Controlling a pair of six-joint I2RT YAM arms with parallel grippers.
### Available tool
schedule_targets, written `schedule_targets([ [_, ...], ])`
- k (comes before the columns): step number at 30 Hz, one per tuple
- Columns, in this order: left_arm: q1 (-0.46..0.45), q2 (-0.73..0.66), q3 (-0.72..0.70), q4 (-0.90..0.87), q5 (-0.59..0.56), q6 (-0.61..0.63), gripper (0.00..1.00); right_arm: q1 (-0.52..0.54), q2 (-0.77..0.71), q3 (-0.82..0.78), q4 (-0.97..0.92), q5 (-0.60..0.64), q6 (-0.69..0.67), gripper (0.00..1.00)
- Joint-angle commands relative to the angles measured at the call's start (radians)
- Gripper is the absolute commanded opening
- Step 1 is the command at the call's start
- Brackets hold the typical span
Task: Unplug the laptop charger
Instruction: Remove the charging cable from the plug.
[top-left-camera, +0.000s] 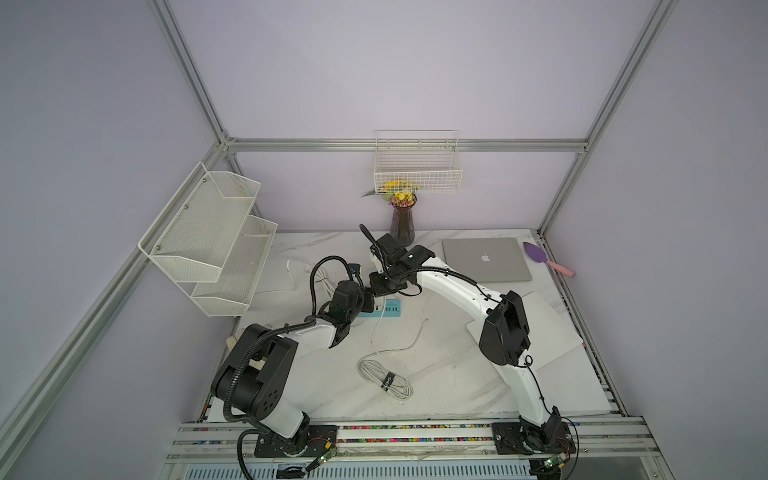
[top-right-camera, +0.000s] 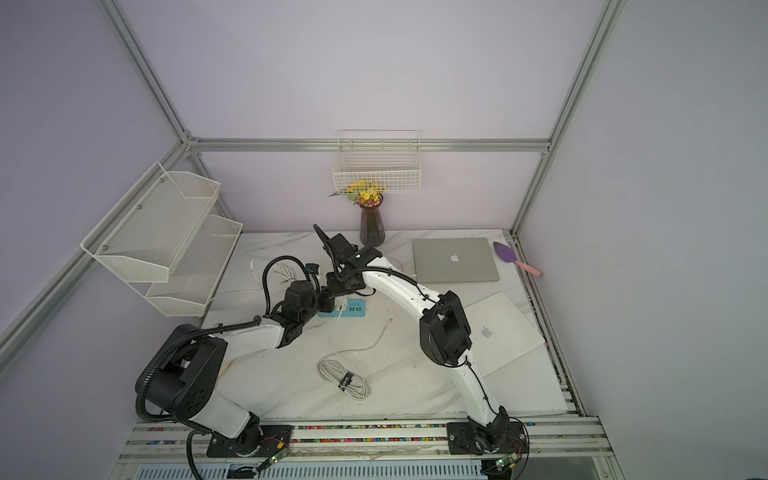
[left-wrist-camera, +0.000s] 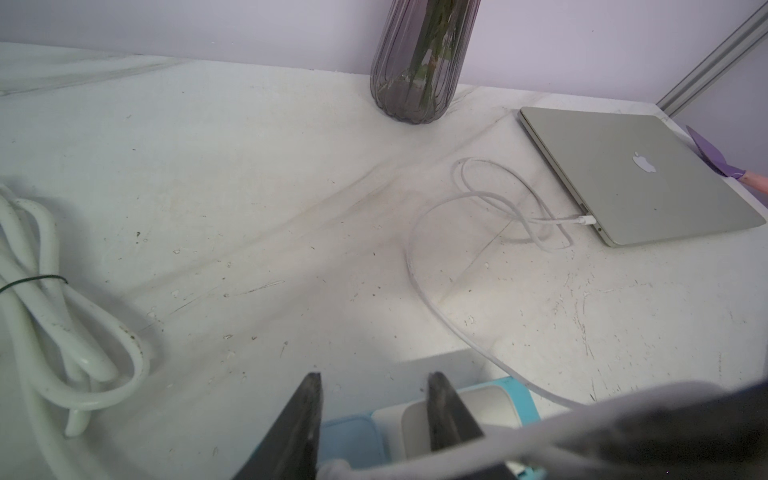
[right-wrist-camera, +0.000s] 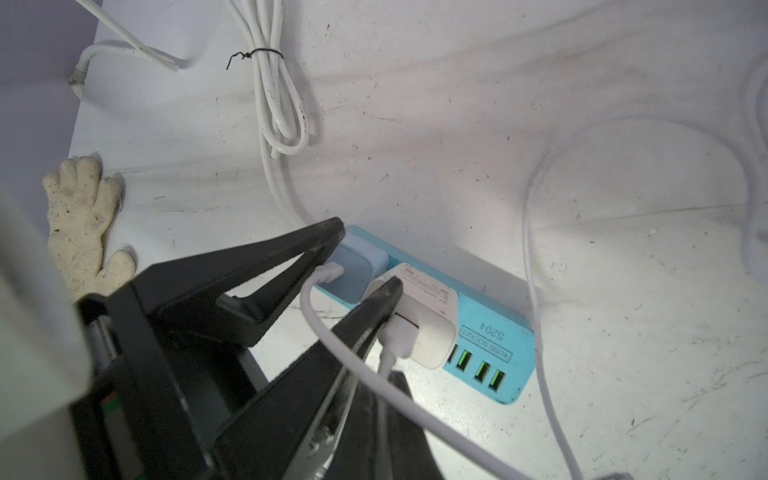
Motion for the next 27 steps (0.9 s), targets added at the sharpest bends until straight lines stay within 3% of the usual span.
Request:
schedule_targets([
  [1, -0.048, 0.077, -0.059, -0.216, 0.038, -0.013, 0.42, 0.014, -0.100, 0.026, 0.093, -0.042, -0.009, 0.00],
  [16, -0.071, 0.100, -0.069, -0.220, 0.007, -0.010, 0.42, 0.014, -0.154, 0.013, 0.041, -0.096, -0.041, 0.00],
  [27, -0.072, 0.116, -0.057, -0.228, 0.006, -0.004, 0.42, -0.024, -0.249, -0.205, 0.116, -0.205, -0.048, 0.00],
])
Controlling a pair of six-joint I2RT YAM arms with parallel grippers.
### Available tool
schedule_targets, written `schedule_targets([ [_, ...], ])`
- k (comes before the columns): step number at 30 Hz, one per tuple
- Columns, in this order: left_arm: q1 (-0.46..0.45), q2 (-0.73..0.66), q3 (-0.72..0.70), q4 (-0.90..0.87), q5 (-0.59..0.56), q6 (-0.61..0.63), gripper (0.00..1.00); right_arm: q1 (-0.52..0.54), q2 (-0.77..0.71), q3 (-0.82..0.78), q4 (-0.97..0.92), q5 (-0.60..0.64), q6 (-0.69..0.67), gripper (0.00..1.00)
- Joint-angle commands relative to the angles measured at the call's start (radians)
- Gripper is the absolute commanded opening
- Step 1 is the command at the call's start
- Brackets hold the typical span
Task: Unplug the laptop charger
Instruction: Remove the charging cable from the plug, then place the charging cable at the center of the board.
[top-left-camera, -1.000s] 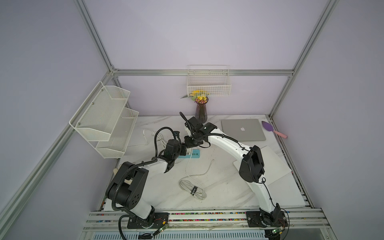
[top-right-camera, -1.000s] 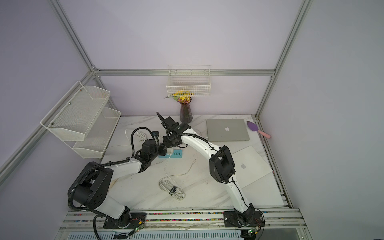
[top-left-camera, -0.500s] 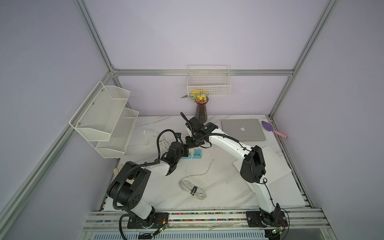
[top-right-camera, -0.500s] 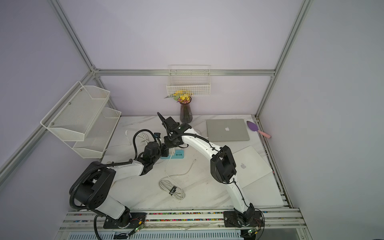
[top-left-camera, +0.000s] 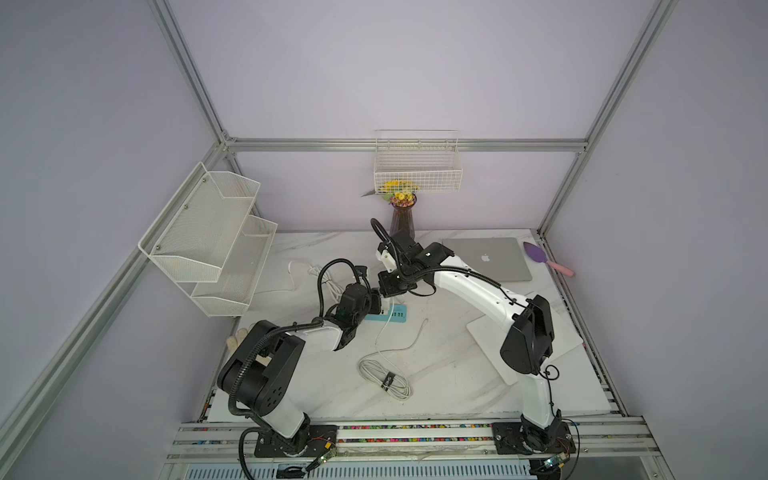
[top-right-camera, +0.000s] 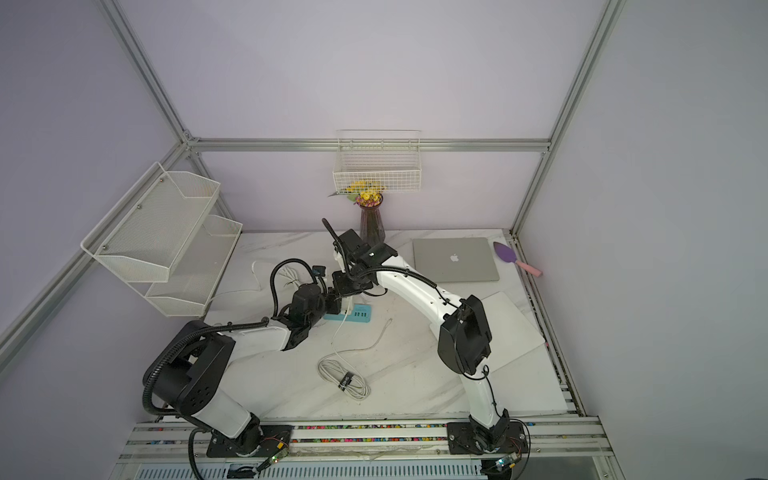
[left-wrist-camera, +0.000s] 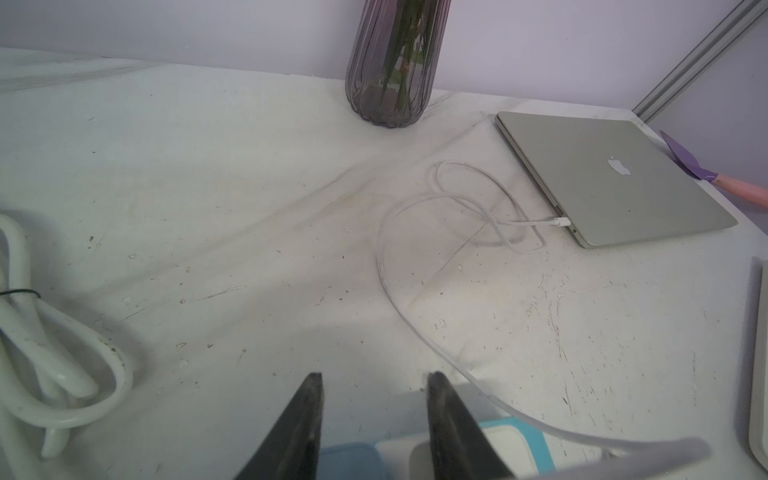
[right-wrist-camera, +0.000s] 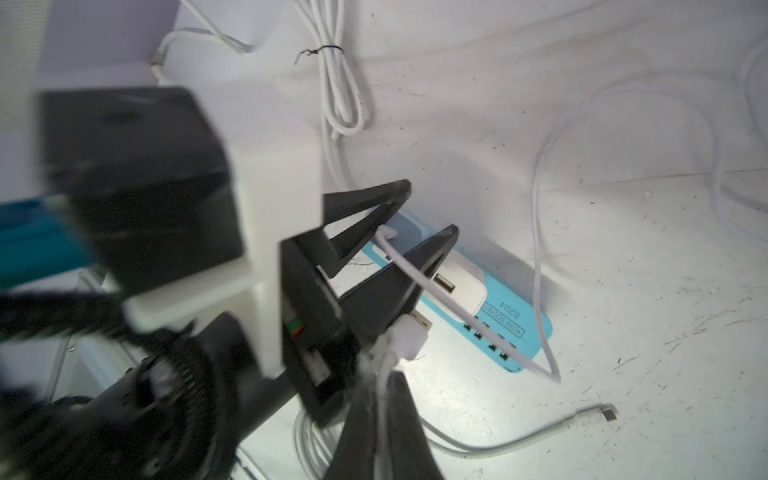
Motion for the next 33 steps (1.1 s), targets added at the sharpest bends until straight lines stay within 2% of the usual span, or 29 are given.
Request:
schedule_targets([
  [1, -0.016, 0.075, -0.057, -0.293, 0.042, 0.020, 0.42, -0.006, -0.047, -0.050, 0.096, -0.080, -0.012, 0.00],
  [6, -0.018, 0.066, -0.054, -0.296, 0.038, 0.024, 0.42, -0.010, -0.103, -0.071, 0.104, -0.058, -0.050, 0.00],
  [10, -0.019, 0.048, -0.048, -0.291, 0.034, 0.024, 0.43, -0.052, -0.278, -0.237, 0.270, -0.044, -0.029, 0.00],
  [13, -0.018, 0.042, -0.028, -0.299, 0.042, 0.023, 0.44, -0.166, -0.460, -0.458, 0.496, -0.077, 0.087, 0.00],
  [16, -0.021, 0.022, -0.018, -0.301, 0.036, 0.020, 0.47, -0.280, -0.618, -0.632, 0.544, 0.074, 0.181, 0.00],
  [17, -0.021, 0.014, -0.014, -0.305, 0.035, 0.020, 0.47, -0.313, -0.640, -0.669, 0.544, 0.073, 0.202, 0.00],
  [20, -0.021, -0.015, 0.000, -0.312, 0.027, 0.025, 0.56, -0.404, -0.632, -0.779, 0.511, 0.090, 0.274, 0.00],
  [22, -0.021, -0.038, 0.023, -0.334, 0.018, 0.029, 0.65, -0.440, -0.559, -0.848, 0.525, 0.001, 0.289, 0.00],
  [24, -0.022, -0.061, 0.055, -0.362, 0.010, 0.034, 0.70, -0.438, -0.476, -0.859, 0.512, -0.021, 0.263, 0.00],
  [26, -0.021, -0.089, 0.085, -0.396, 0.011, 0.041, 0.72, -0.438, -0.442, -0.907, 0.575, -0.045, 0.279, 0.00],
  [27, -0.021, -0.110, 0.097, -0.410, 0.013, 0.044, 0.73, -0.439, -0.433, -0.926, 0.594, -0.018, 0.283, 0.00],
  [33, -0.019, -0.244, 0.144, -0.503, 0.022, 0.062, 0.73, -0.439, -0.352, -0.942, 0.553, 0.048, 0.236, 0.00],
])
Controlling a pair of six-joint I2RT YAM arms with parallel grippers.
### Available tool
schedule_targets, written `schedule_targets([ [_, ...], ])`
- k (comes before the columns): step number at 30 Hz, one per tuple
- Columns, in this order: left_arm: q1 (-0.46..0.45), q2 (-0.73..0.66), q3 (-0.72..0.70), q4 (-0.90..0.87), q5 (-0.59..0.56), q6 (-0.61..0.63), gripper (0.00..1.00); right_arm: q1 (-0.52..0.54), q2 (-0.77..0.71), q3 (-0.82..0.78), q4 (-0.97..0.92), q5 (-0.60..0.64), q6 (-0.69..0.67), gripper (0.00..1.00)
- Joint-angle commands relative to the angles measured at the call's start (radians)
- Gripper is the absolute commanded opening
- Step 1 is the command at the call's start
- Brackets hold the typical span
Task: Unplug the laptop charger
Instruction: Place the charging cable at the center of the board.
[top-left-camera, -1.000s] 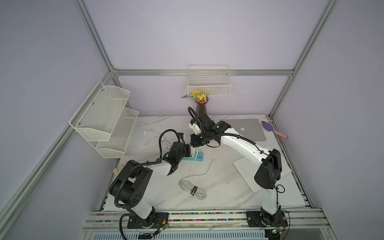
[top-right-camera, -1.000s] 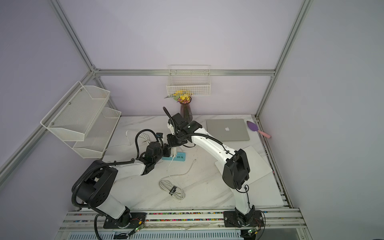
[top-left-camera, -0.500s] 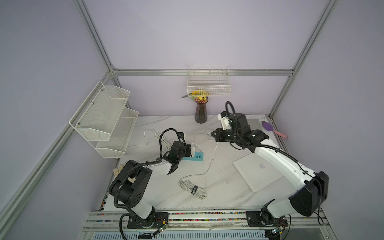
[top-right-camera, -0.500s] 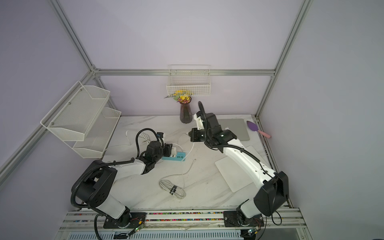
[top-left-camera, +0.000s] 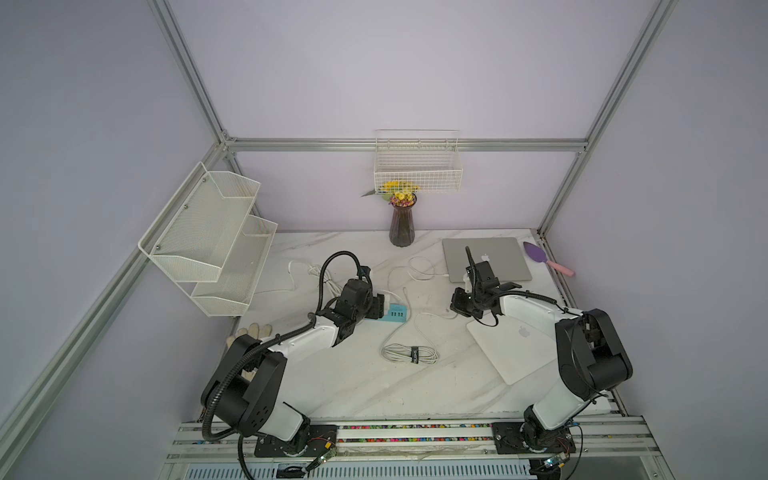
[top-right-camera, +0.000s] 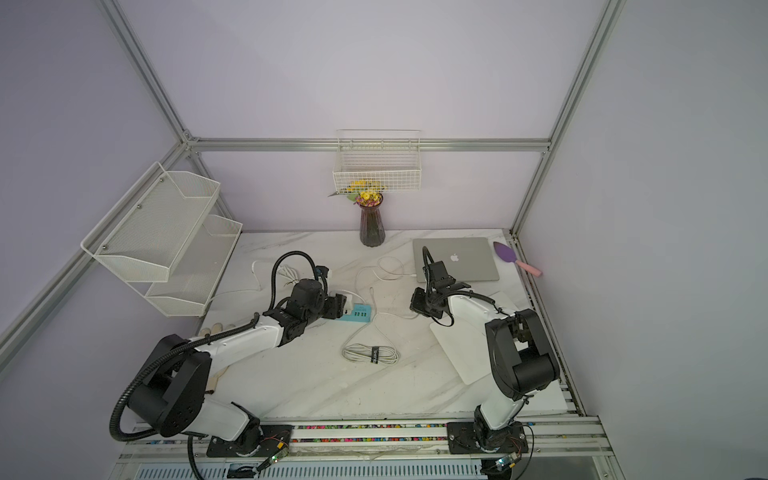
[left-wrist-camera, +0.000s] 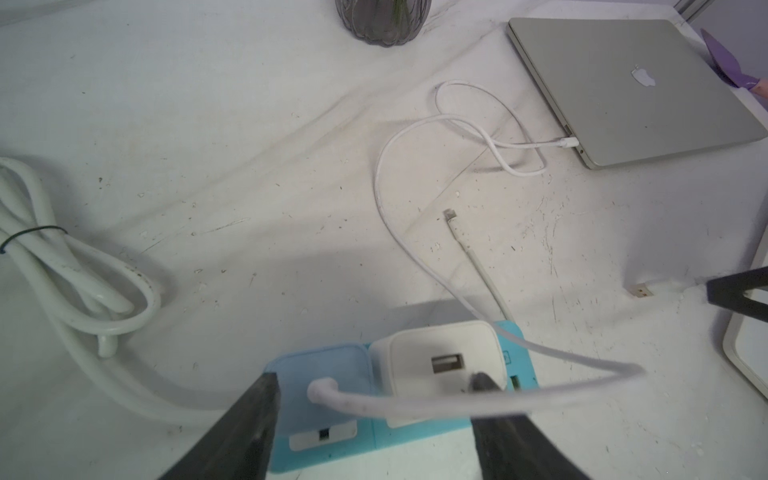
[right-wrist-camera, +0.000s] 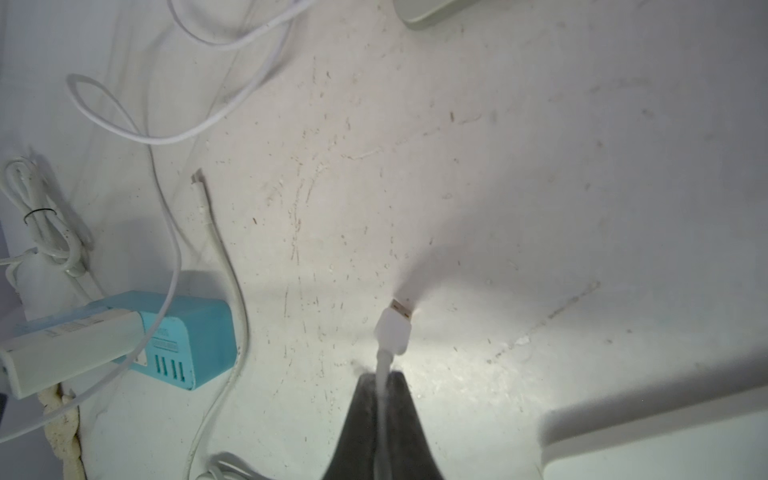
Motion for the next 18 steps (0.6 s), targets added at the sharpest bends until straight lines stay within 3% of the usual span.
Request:
schedule_targets([
  [1, -0.003, -0.106, 0.051, -0.103, 0.003, 0.025, 0.73, 0.003, 0.021, 0.023, 0.010, 0.048, -0.028, 0.00],
  [3, -0.004, -0.154, 0.043, -0.119, -0.007, 0.027, 0.73, 0.004, 0.068, 0.017, 0.014, 0.053, -0.044, 0.00],
  [6, -0.001, -0.240, -0.001, -0.094, -0.035, 0.020, 0.75, 0.006, 0.079, 0.035, 0.007, 0.069, -0.062, 0.36],
  [10, 0.049, -0.316, -0.115, 0.039, -0.017, -0.021, 0.79, 0.031, -0.001, 0.124, -0.025, 0.167, -0.142, 0.61],
  [14, 0.132, -0.252, -0.131, 0.064, 0.073, -0.096, 0.76, 0.092, -0.068, 0.265, -0.045, 0.225, -0.201, 0.66],
  [16, 0.144, -0.209, -0.114, 0.053, 0.081, -0.094, 0.75, 0.151, -0.072, 0.321, -0.028, 0.170, -0.252, 0.62],
  [18, 0.167, -0.175, -0.113, 0.075, 0.104, -0.093, 0.74, 0.215, -0.063, 0.345, 0.022, 0.026, -0.332, 0.57],
])
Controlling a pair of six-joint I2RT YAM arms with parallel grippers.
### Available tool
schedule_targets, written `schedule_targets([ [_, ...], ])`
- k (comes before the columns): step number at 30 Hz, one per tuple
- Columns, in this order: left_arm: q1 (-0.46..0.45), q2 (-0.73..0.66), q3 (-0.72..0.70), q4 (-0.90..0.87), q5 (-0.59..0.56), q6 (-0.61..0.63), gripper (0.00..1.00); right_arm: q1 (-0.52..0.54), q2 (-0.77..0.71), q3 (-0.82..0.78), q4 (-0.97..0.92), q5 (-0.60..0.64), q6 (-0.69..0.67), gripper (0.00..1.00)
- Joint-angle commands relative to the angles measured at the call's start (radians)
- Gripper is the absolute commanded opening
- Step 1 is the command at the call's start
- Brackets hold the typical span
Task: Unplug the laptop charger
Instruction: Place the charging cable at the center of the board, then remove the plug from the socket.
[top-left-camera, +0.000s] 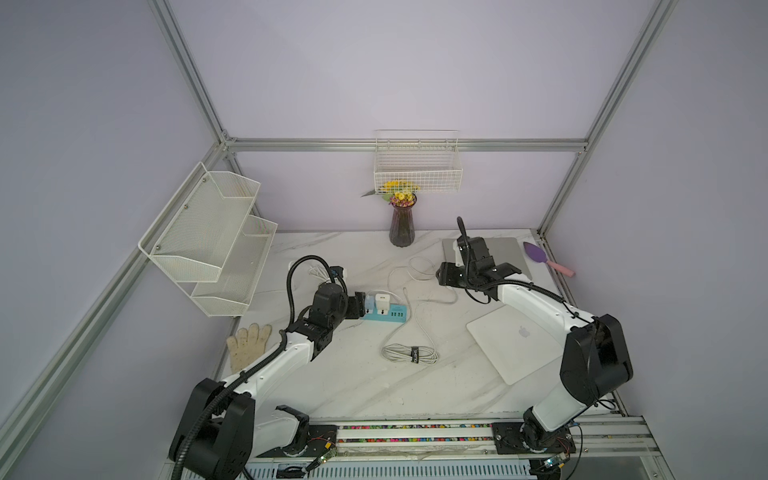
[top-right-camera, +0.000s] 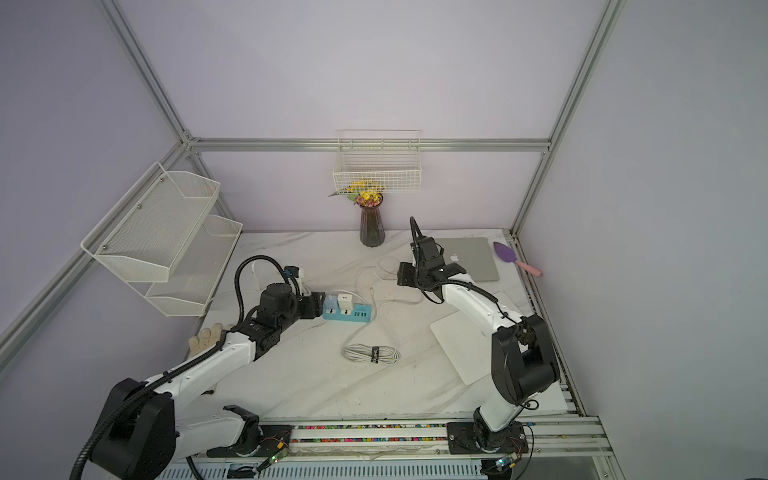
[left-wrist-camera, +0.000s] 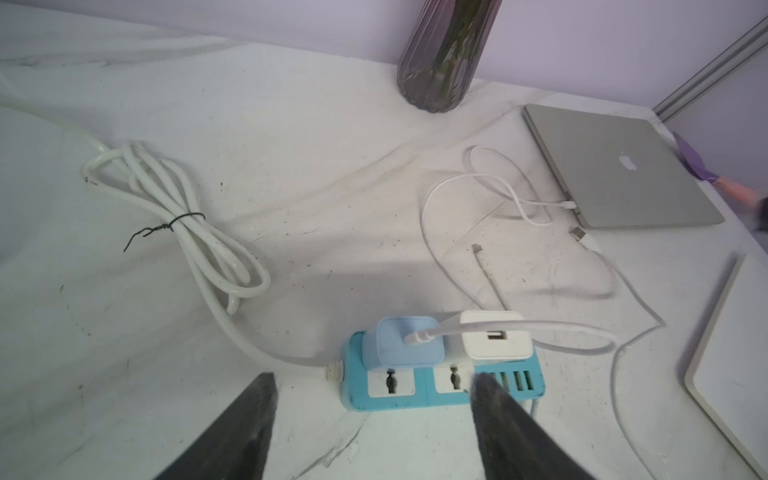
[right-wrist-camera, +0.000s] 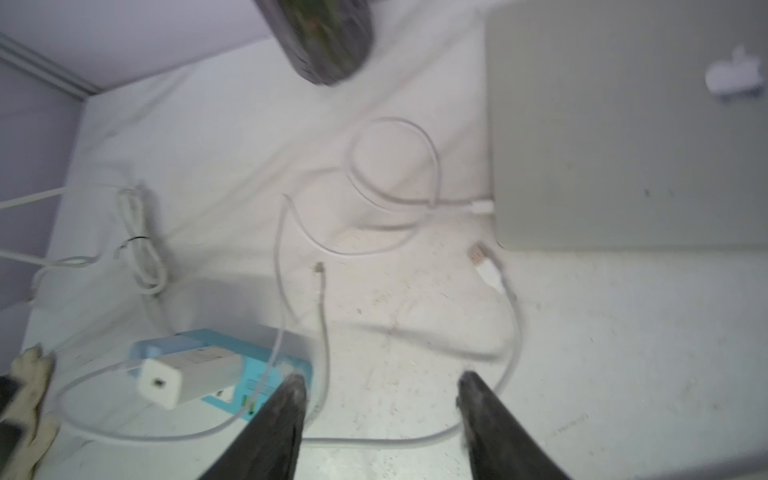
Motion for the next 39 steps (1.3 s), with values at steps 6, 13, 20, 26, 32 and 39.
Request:
schedule_targets([
  [6, 0.069, 0.089, 0.012, 0.111, 0.133, -0.049, 0.72, 0.128, 0.108, 0.032, 0.164, -0.615, -0.283, 0.48],
  [13, 0.071, 0.102, 0.006, 0.104, 0.166, -0.024, 0.71, 0.183, 0.252, 0.121, 0.050, -0.620, -0.500, 0.43],
  [20, 0.073, 0.126, 0.009, 0.107, 0.175, -0.006, 0.70, 0.208, 0.327, 0.173, 0.025, -0.481, -0.593, 0.46],
  [26, 0.072, 0.138, 0.011, 0.114, 0.198, 0.003, 0.70, 0.221, 0.305, 0.163, 0.100, -0.365, -0.616, 0.54],
  [32, 0.073, 0.139, 0.000, 0.125, 0.199, 0.013, 0.70, 0.221, 0.374, 0.248, 0.029, -0.327, -0.673, 0.59],
  [39, 0.073, 0.140, 0.002, 0.120, 0.201, 0.028, 0.69, 0.224, 0.420, 0.286, -0.022, -0.310, -0.717, 0.65],
])
